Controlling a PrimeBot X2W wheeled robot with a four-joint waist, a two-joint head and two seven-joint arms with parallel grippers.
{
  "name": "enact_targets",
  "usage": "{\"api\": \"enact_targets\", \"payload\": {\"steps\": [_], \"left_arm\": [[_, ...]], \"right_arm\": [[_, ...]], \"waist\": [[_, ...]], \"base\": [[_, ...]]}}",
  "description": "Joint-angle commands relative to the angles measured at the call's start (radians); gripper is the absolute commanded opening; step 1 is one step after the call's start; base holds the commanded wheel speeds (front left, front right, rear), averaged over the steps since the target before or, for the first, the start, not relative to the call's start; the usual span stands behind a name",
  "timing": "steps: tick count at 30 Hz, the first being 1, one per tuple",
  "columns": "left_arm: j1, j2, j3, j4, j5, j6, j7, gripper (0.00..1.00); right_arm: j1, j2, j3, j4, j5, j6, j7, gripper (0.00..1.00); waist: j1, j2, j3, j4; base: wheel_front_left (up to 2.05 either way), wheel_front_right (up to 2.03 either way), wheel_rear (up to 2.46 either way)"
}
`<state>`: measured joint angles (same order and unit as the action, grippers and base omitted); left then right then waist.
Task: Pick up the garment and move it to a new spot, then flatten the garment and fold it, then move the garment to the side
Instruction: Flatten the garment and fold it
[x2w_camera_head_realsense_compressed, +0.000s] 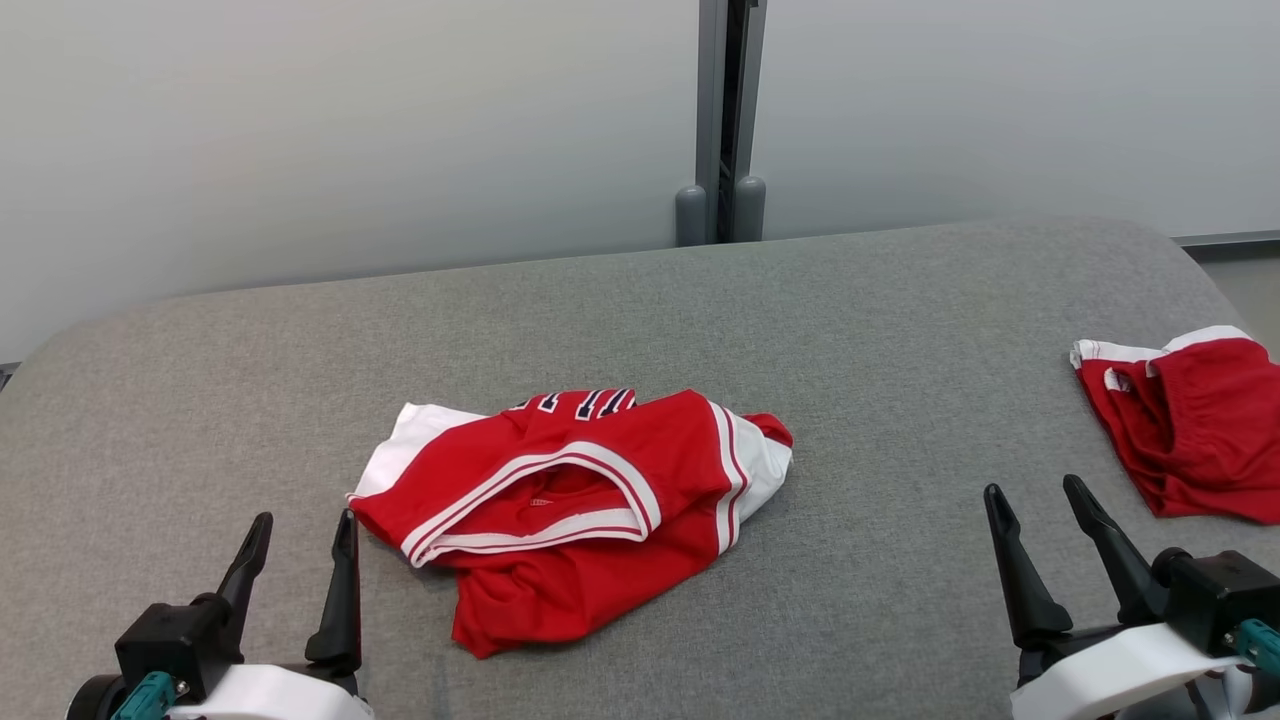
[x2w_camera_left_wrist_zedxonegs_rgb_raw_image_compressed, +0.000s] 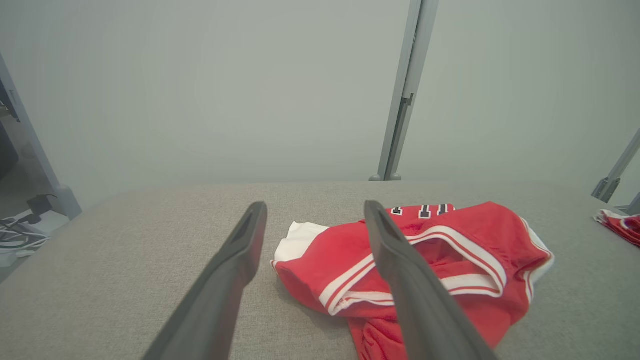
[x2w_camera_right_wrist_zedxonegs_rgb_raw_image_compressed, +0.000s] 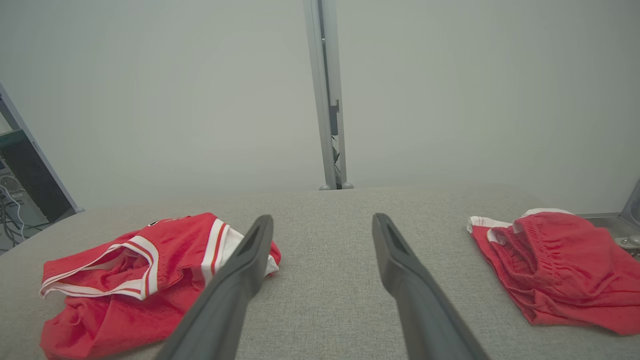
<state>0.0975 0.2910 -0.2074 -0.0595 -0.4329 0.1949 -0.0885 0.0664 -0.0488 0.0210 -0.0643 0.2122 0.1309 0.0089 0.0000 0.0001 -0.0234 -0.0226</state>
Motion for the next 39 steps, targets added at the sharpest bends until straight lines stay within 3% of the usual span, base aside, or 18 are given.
{"api": "enact_targets", "payload": {"steps": [1, 11, 18, 27, 38, 39], "left_arm": [[-0.013, 0.005, 0.001, -0.002, -0.004, 0.004, -0.001, 1.00], [-0.051, 0.003, -0.017, -0.005, -0.001, -0.010, 0.001, 1.00], [-0.127, -0.011, -0.030, 0.011, -0.007, -0.030, -0.023, 1.00], [-0.236, -0.051, -0.063, 0.071, -0.017, -0.077, -0.076, 1.00], [-0.316, -0.103, -0.091, 0.162, -0.025, -0.115, -0.137, 1.00], [-0.321, -0.105, -0.091, 0.168, -0.026, -0.116, -0.140, 1.00]], "right_arm": [[0.003, -0.004, 0.001, 0.001, 0.006, 0.000, -0.004, 1.00], [-0.011, -0.004, 0.016, 0.013, -0.002, 0.000, 0.002, 1.00], [-0.149, -0.004, 0.251, 0.124, 0.013, 0.000, 0.022, 1.00], [-0.434, -0.016, 0.558, 0.408, 0.035, 0.000, 0.016, 1.00], [-0.723, -0.019, 0.769, 0.747, 0.072, -0.001, 0.004, 1.00], [-0.740, -0.016, 0.772, 0.769, 0.082, -0.001, 0.002, 0.62]], "waist": [[0.0000, -0.0001, 0.001, 0.001], [0.0000, -0.0001, 0.017, 0.069], [0.0000, -0.0001, 0.093, 0.209], [0.0000, -0.0001, 0.198, 0.355], [0.0000, -0.0001, 0.263, 0.427], [0.0000, -0.0001, 0.265, 0.428]], "base": [[0.00, 0.00, 0.00], [0.00, 0.00, 0.00], [0.00, 0.00, 0.00], [0.00, 0.00, 0.00], [0.00, 0.00, 0.00], [0.00, 0.00, 0.00]]}}
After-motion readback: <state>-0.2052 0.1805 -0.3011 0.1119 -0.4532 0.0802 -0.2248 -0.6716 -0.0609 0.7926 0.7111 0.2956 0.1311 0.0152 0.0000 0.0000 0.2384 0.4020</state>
